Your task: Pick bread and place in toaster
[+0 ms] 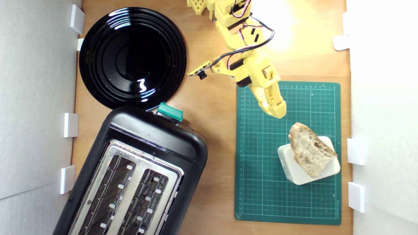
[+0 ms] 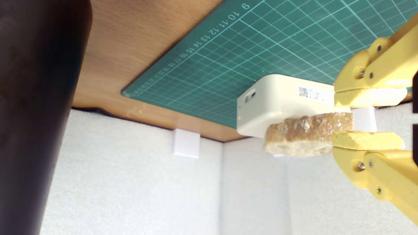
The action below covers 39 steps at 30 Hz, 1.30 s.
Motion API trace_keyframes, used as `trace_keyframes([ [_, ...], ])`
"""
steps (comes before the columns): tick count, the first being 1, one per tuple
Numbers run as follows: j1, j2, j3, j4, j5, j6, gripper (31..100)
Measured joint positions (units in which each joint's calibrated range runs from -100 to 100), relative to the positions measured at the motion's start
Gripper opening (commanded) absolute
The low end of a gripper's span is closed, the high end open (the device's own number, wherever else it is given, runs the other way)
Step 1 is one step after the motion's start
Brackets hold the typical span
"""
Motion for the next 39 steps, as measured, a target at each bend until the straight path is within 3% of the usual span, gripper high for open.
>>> trace_keyframes([
  [3,0.0,0.0,0.0,0.0,0.0,0.0,62.9],
  [11,-0.1,0.0,0.0,0.0,0.0,0.0,81.8],
  [18,-0.1,0.0,0.0,0.0,0.0,0.0,88.9],
  [31,-0.1,0.3,-0.8,0.1,0.0,0.0,91.3],
  [39,-1.6,7.6,-6.8,0.0,-1.1,-1.3,91.3],
])
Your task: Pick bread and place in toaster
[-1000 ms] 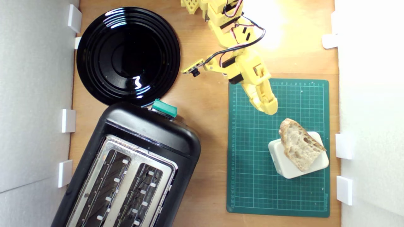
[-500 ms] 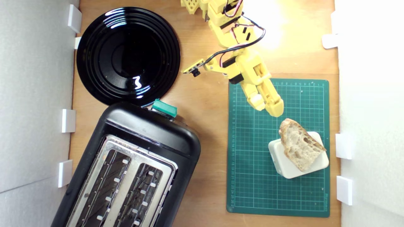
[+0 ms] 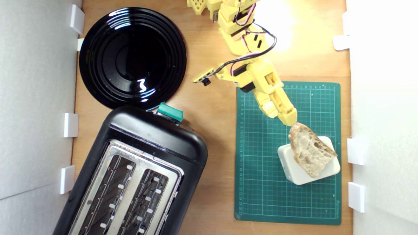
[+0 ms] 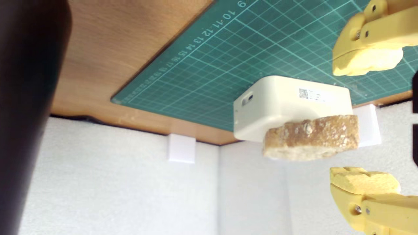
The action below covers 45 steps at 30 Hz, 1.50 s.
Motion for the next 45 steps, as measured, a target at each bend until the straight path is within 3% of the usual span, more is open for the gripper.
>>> trace_keyframes([
  [17,-4.2,4.0,-4.8,-0.4,-2.5,-0.3,91.3],
  [45,-4.4,11.3,-14.5,-0.1,-2.9,0.6,90.8],
])
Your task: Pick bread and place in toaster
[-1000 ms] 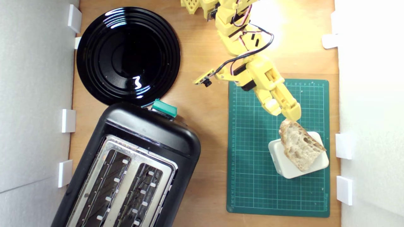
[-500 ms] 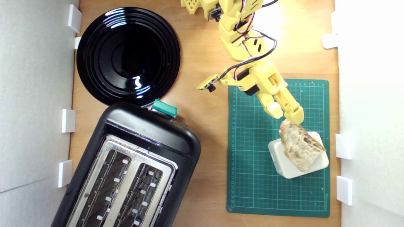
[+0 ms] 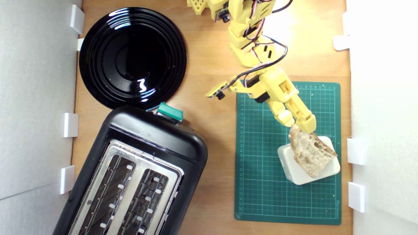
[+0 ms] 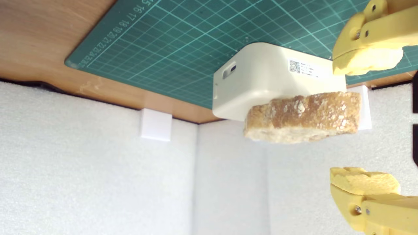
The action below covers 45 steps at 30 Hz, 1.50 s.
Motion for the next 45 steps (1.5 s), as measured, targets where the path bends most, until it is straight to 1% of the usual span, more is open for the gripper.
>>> trace_keyframes([
  [26,0.0,4.0,-6.7,0.0,0.0,0.0,90.8],
  [45,0.0,4.0,-6.8,0.0,0.0,0.0,90.8],
])
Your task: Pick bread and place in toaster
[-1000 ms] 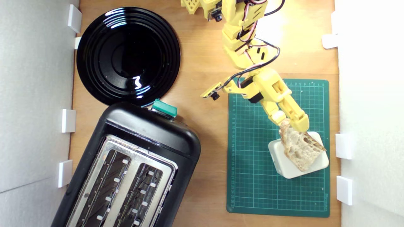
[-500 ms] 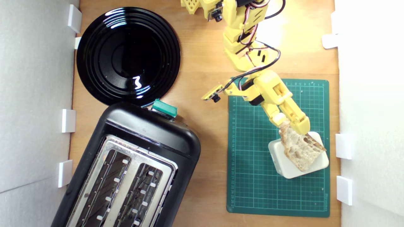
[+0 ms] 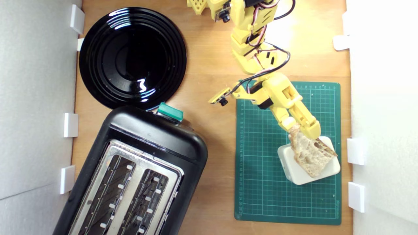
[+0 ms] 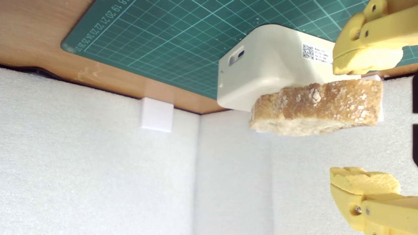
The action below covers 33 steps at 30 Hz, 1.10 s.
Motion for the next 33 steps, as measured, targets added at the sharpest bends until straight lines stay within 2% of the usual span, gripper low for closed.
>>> trace_keyframes([
  [14,0.0,0.0,0.0,0.0,0.0,0.0,90.6],
  [21,0.0,0.0,0.0,0.0,0.0,0.0,79.5],
  [33,0.0,0.0,-0.3,0.0,0.0,0.0,78.6],
])
